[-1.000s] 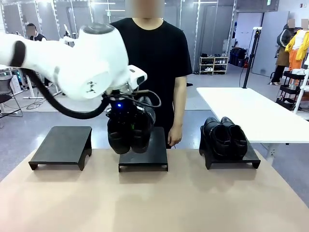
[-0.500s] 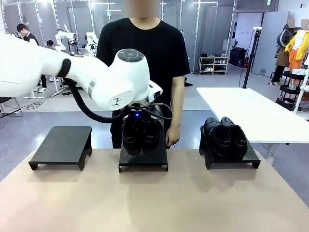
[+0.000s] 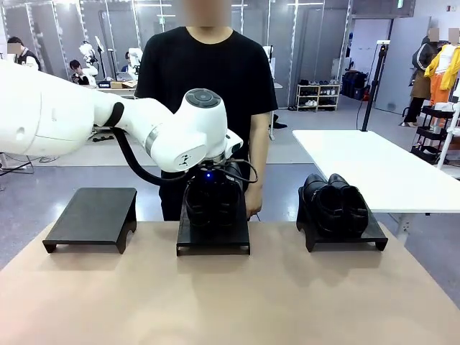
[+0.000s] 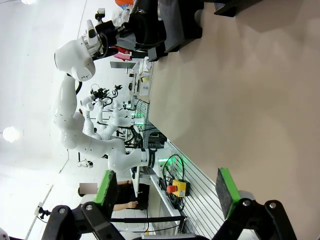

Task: Place the shoes on the stand as instructed by the person.
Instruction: Pick up another pair of Shoes and place it on the Shoes Stand indicated by the person.

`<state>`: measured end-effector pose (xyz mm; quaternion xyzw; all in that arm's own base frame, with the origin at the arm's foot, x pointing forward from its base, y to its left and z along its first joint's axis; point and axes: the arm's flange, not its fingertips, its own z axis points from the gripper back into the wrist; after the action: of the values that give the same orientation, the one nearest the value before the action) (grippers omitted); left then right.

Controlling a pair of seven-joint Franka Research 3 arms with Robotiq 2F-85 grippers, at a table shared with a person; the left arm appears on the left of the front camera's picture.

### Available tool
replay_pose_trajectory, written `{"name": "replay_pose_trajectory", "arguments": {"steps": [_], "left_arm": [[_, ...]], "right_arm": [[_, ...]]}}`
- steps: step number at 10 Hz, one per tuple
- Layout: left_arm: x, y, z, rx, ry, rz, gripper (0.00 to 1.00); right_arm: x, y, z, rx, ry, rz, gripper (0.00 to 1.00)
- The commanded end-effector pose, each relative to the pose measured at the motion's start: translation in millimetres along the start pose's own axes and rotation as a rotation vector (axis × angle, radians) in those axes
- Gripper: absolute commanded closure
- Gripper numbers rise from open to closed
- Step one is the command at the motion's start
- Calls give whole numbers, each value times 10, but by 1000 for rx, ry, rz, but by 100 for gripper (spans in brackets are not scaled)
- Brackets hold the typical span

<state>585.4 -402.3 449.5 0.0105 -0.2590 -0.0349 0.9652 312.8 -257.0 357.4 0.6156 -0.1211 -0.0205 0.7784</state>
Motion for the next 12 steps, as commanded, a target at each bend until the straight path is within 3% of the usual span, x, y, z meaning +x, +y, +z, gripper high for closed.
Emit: {"name": "replay_pose_trajectory", "arguments": {"steps": [1, 7, 9, 10, 11, 12], "left_arm": [[103, -1, -67, -12, -40, -31, 90], [25, 45, -346, -20, 4, -53, 90], [-14, 28, -446, -7, -1, -79, 63], [-23, 17, -470, -10, -6, -78, 28], [-30, 17, -476, -13, -4, -77, 6], [-36, 21, -456, -16, -4, -75, 0]], "right_arm": [[-33, 23, -4, -2, 11, 5, 0], [-33, 23, -4, -2, 11, 5, 0], [-33, 23, -4, -2, 11, 5, 0], [-33, 23, -4, -2, 11, 5, 0], [-33, 23, -4, -2, 11, 5, 0], [-33, 23, -4, -2, 11, 5, 0]]}}
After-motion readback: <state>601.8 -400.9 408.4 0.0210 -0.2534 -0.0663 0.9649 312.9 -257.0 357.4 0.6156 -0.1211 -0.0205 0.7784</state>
